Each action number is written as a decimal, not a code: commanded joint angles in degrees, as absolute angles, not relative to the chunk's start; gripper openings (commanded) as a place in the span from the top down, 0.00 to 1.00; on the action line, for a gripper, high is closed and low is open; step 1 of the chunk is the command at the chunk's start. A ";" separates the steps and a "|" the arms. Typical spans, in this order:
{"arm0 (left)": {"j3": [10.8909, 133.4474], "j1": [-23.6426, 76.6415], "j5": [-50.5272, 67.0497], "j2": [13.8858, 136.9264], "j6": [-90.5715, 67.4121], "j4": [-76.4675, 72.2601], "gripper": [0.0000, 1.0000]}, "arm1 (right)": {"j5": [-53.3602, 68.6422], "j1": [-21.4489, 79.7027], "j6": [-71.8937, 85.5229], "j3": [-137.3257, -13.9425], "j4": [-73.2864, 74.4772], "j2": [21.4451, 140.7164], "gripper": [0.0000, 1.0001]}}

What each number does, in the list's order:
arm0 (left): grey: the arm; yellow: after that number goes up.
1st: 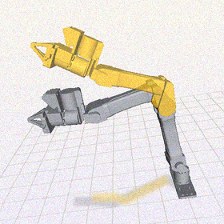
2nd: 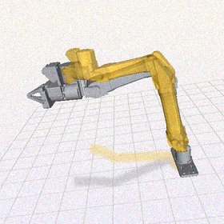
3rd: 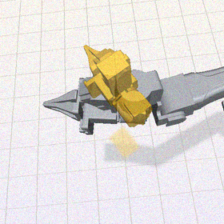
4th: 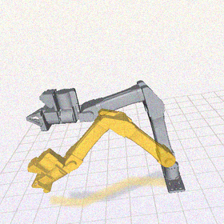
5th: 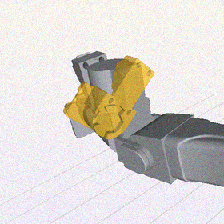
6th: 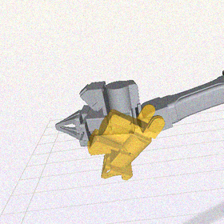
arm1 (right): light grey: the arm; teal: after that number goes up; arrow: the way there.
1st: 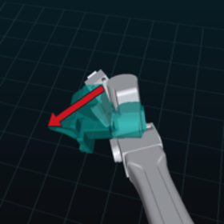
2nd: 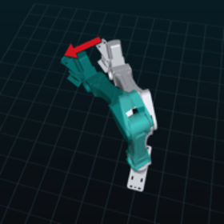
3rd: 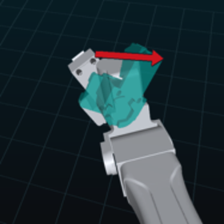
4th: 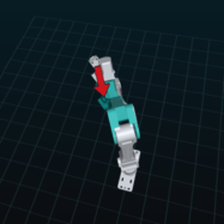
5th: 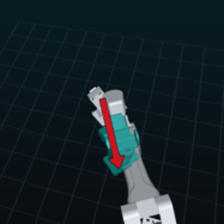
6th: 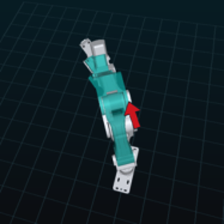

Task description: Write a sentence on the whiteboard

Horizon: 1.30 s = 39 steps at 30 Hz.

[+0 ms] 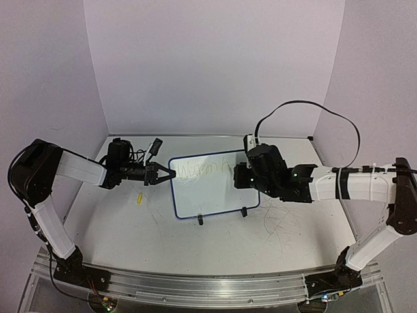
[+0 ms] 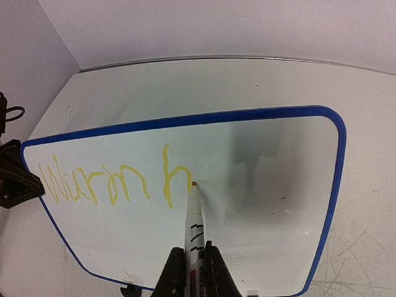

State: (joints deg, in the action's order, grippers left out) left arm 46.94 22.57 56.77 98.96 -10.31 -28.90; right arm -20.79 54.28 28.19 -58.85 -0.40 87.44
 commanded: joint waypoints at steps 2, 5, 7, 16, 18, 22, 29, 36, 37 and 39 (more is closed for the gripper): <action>48.28 22.77 49.26 98.70 -6.69 -24.70 1.00 | -24.42 54.04 29.82 -61.33 -0.44 88.15 1.00; 48.31 22.78 49.24 98.70 -6.61 -24.57 1.00 | -25.86 54.04 30.48 -61.28 0.00 87.84 1.00; 48.27 22.76 49.24 98.71 -6.59 -24.52 1.00 | -26.73 54.04 30.84 -61.14 0.90 87.54 1.00; 48.58 22.78 49.36 98.88 -6.52 -24.35 1.00 | -29.41 54.03 32.65 -60.05 2.59 86.14 1.00; 48.60 22.79 49.32 98.88 -6.51 -24.28 1.00 | -29.74 53.97 32.83 -60.03 2.58 86.05 1.00; 48.57 22.82 49.32 98.92 -6.42 -24.26 1.00 | -29.53 53.61 32.93 -59.94 1.96 86.21 1.00; 48.58 22.77 49.36 98.79 -6.26 -24.17 1.00 | -28.71 53.03 32.08 -60.74 0.62 86.74 1.00; 48.69 22.80 49.37 98.79 -6.12 -24.07 1.00 | -27.53 53.04 31.11 -62.07 0.56 88.03 1.00; 48.68 22.78 49.37 98.81 -6.08 -24.04 1.00 | -27.28 53.03 30.93 -62.27 0.55 88.29 1.00; 48.63 22.80 49.44 98.82 -6.06 -24.00 1.00 | -26.70 53.07 30.53 -62.67 0.56 88.78 1.00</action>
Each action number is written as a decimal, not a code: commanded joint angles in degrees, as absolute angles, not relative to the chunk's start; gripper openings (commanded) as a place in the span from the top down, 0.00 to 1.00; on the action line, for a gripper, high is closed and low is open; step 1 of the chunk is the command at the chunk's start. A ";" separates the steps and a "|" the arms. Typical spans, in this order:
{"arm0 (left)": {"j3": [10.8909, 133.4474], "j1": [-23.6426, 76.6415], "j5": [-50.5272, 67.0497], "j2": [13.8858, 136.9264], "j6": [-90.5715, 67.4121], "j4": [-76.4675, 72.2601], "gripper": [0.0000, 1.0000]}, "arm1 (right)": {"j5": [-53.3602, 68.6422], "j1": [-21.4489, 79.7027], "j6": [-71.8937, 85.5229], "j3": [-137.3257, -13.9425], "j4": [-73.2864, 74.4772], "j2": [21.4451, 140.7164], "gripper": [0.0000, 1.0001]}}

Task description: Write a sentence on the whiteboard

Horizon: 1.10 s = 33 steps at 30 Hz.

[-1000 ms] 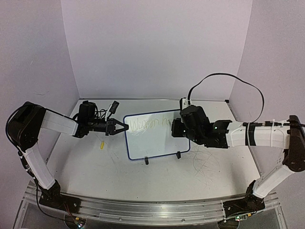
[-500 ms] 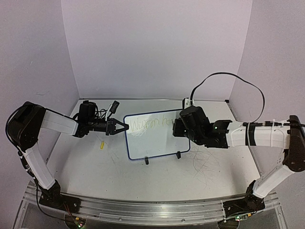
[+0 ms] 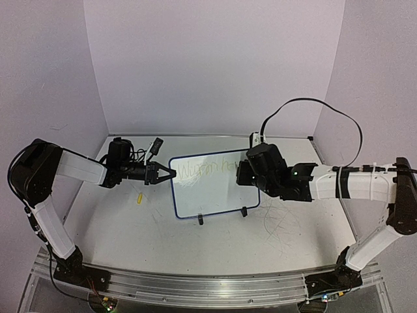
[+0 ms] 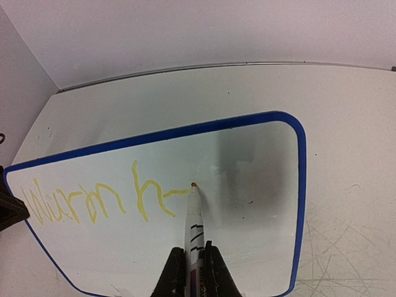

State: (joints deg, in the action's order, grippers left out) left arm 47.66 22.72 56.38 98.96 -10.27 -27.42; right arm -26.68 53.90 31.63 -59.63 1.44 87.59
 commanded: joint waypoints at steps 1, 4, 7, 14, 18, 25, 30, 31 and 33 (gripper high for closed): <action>48.61 22.82 49.42 98.82 -6.06 -23.99 1.00 | -26.39 53.08 30.38 -62.88 0.59 88.99 1.00; 48.60 22.79 49.42 98.81 -5.98 -24.01 1.00 | -25.97 53.08 30.10 -63.35 -0.78 89.48 1.00; 48.51 22.79 49.45 98.79 -5.98 -23.97 1.00 | -25.52 53.04 30.18 -63.47 -0.99 89.90 1.00; 48.52 22.76 49.53 99.05 -5.89 -23.87 1.00 | -23.84 53.01 31.50 -61.70 -0.61 89.09 1.00; 48.59 22.76 49.51 99.28 -5.81 -23.91 1.00 | -23.18 53.04 31.96 -60.63 -0.06 88.23 1.00; 48.81 22.76 49.62 99.53 -5.80 -23.91 1.00 | -22.59 53.07 33.30 -59.44 1.41 87.44 1.00; 48.93 22.79 49.62 99.65 -5.89 -23.91 1.00 | -22.45 53.06 34.40 -58.21 2.49 86.64 1.00; 48.90 22.78 49.58 99.65 -5.89 -23.91 1.00 | -22.40 53.01 34.57 -57.92 2.63 86.40 1.00; 48.87 22.77 49.64 99.70 -5.89 -23.91 1.00 | -22.29 53.05 34.87 -57.45 2.85 86.08 1.00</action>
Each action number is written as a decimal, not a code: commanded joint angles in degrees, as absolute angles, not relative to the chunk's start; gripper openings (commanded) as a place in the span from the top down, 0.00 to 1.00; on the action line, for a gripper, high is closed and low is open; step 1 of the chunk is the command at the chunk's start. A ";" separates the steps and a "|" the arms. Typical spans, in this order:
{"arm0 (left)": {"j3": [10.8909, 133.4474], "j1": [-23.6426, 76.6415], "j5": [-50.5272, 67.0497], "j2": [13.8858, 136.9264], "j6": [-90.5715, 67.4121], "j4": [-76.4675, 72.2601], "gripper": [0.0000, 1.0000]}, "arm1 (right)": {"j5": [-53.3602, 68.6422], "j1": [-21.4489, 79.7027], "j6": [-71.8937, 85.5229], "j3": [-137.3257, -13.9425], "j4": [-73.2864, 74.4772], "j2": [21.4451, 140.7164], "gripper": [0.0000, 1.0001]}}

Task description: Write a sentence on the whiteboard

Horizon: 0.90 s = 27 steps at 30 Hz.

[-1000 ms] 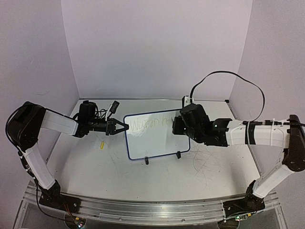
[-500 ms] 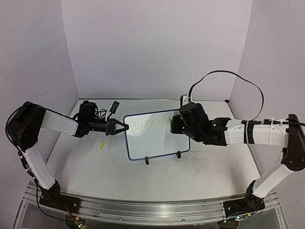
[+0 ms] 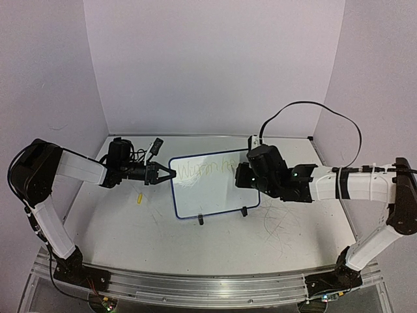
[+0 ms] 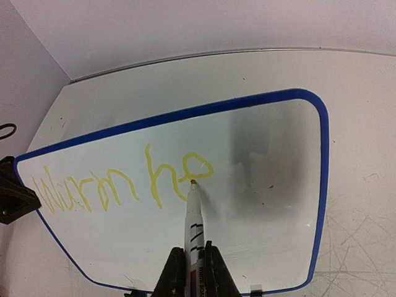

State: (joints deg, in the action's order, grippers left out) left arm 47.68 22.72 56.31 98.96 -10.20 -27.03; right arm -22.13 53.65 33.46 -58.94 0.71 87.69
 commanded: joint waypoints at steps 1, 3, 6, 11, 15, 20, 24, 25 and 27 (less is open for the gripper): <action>48.89 22.78 49.63 99.68 -5.89 -23.91 1.00 | -22.34 53.03 35.00 -57.25 3.00 85.95 1.00; 48.95 22.77 49.65 99.81 -5.89 -23.91 1.00 | -22.51 53.08 35.31 -56.92 3.23 85.83 1.00; 48.96 22.84 49.70 99.76 -5.89 -23.91 1.00 | -22.79 53.05 35.53 -56.70 3.44 85.70 1.00; 48.90 22.77 49.70 99.78 -5.89 -23.91 1.00 | -24.85 53.02 35.37 -57.05 3.76 85.07 1.00; 48.93 22.77 49.74 100.00 -5.89 -23.91 1.00 | -24.07 53.02 32.48 -57.50 1.55 84.06 1.00; 48.84 22.80 49.68 99.81 -5.87 -23.84 1.00 | -23.61 52.97 31.26 -55.99 -1.91 81.59 1.00; 48.96 22.79 49.80 99.91 -5.84 -23.82 1.00 | -23.26 52.79 31.20 -55.89 -2.58 81.85 1.00; 49.00 22.77 49.87 99.88 -5.87 -23.82 1.00 | -23.40 52.78 31.30 -55.90 -2.67 81.96 1.00; 48.95 22.81 49.87 99.85 -5.82 -23.82 1.00 | -24.06 52.61 31.54 -55.91 -2.72 82.35 1.00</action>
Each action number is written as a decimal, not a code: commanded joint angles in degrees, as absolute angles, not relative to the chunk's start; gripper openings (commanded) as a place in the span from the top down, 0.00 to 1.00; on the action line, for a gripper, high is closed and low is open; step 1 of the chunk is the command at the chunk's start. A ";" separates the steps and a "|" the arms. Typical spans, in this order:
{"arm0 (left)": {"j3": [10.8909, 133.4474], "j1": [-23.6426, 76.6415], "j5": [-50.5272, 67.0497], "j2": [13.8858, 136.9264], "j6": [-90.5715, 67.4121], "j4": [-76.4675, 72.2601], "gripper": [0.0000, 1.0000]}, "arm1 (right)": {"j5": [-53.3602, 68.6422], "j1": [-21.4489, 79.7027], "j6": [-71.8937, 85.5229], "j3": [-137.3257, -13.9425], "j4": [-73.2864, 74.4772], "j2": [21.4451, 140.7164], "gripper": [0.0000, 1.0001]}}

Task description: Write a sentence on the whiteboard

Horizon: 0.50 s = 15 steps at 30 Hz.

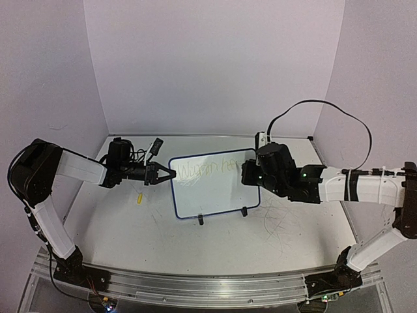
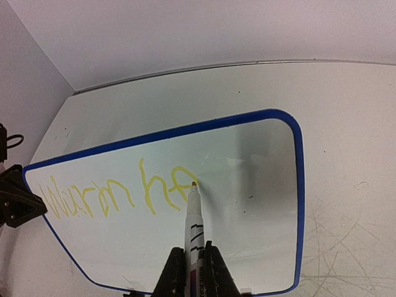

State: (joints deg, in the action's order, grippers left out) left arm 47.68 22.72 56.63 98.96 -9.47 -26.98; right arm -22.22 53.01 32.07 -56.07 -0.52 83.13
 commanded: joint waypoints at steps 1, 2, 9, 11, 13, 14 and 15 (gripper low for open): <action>48.93 22.79 49.85 99.83 -5.81 -23.82 1.00 | -24.36 52.50 31.69 -55.99 -2.72 82.55 1.00; 48.93 22.84 49.87 99.77 -5.84 -23.82 1.00 | -24.61 52.42 31.93 -56.05 -2.72 82.68 1.00; 48.96 22.77 49.98 99.58 -5.89 -23.82 1.00 | -25.84 51.93 32.65 -56.84 -2.38 83.36 1.00; 49.04 22.80 49.88 99.51 -5.89 -23.82 1.00 | -25.86 51.77 32.82 -56.94 -2.21 83.55 1.00; 49.04 22.78 49.84 99.49 -5.89 -23.82 1.00 | -25.76 51.71 32.87 -57.01 -2.14 83.85 1.00; 49.04 22.77 49.84 99.49 -5.89 -23.82 1.00 | -25.69 51.68 32.87 -57.04 -2.05 83.99 1.00; 49.02 22.78 49.83 99.54 -5.89 -23.82 1.00 | -25.70 51.64 32.83 -57.18 -2.06 84.11 1.00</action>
